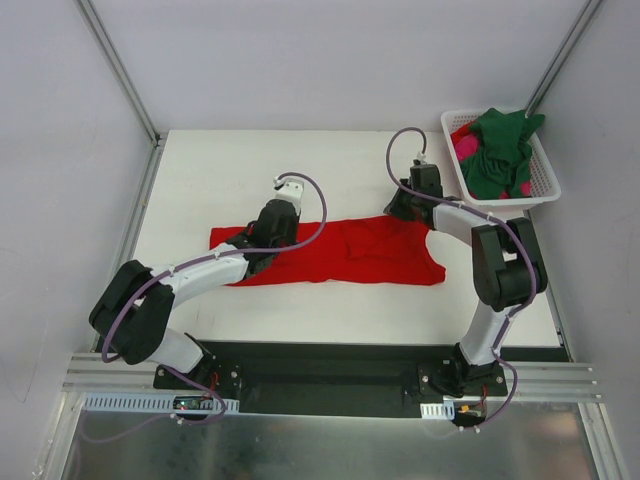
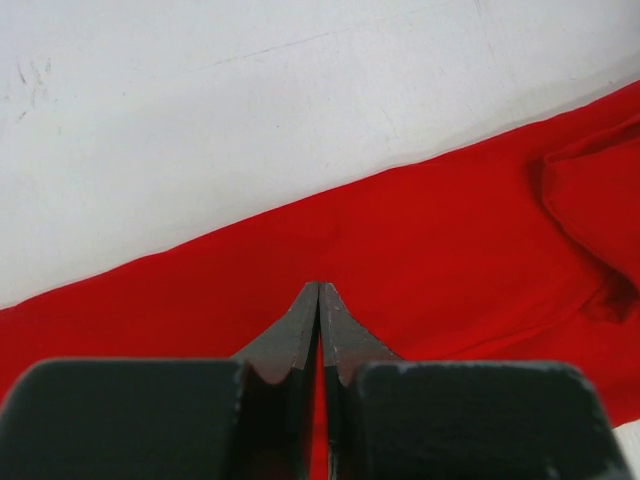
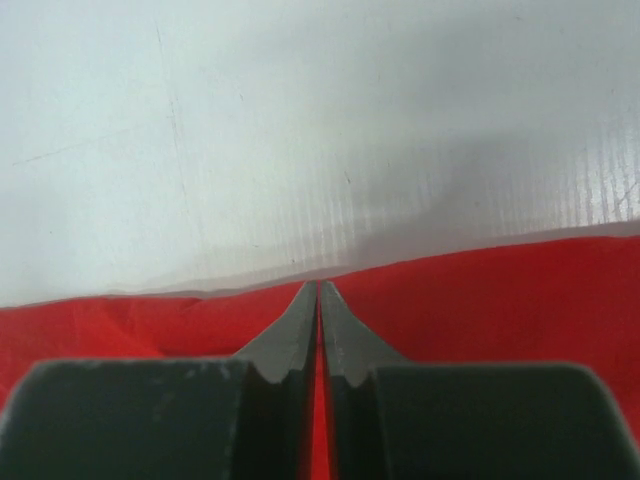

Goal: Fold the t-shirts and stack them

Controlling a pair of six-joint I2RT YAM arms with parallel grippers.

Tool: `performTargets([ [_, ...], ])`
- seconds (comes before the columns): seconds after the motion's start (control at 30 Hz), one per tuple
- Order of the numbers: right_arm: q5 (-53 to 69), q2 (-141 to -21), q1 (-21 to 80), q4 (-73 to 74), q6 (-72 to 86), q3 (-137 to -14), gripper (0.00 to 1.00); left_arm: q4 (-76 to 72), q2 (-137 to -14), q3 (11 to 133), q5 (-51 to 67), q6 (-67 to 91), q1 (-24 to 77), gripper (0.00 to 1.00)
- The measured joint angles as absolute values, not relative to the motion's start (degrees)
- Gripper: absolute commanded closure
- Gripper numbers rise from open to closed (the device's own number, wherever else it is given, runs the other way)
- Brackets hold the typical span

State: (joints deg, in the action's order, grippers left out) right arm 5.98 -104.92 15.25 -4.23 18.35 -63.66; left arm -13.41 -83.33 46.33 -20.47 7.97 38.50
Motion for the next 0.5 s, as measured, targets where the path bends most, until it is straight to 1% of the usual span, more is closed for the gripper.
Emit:
performTargets([
  [0.07,6.0,-104.8,15.2,-3.6,17.8,-64.3,0.85,-13.4,-83.3,46.3,-20.5,8.0,38.5,1.0],
  [0.1,5.7,-104.5,15.3,-3.0,17.2,-64.6,0.8,-13.4,-83.3,46.3,-20.5,8.0,38.5,1.0],
  [0.13,5.2,-103.8,15.4,-2.3,16.6,-64.7,0.7,-13.4,-83.3,46.3,-20.5,8.0,38.5,1.0],
  [0.23,3.7,-99.7,15.5,1.5,14.1,-64.7,0.59,-13.4,-83.3,46.2,-20.4,8.0,38.5,1.0],
  [0.27,3.3,-98.0,15.5,2.9,13.1,-64.7,0.57,-13.4,-83.3,46.1,-20.4,8.0,38.5,1.0],
  [0.33,2.5,-94.7,15.5,5.4,11.7,-64.7,0.56,-13.4,-83.3,46.0,-20.4,8.1,38.5,1.0],
  [0.5,2.5,-87.3,15.5,10.0,10.0,-63.8,0.57,-13.5,-83.3,46.0,-20.4,8.1,38.5,1.0],
])
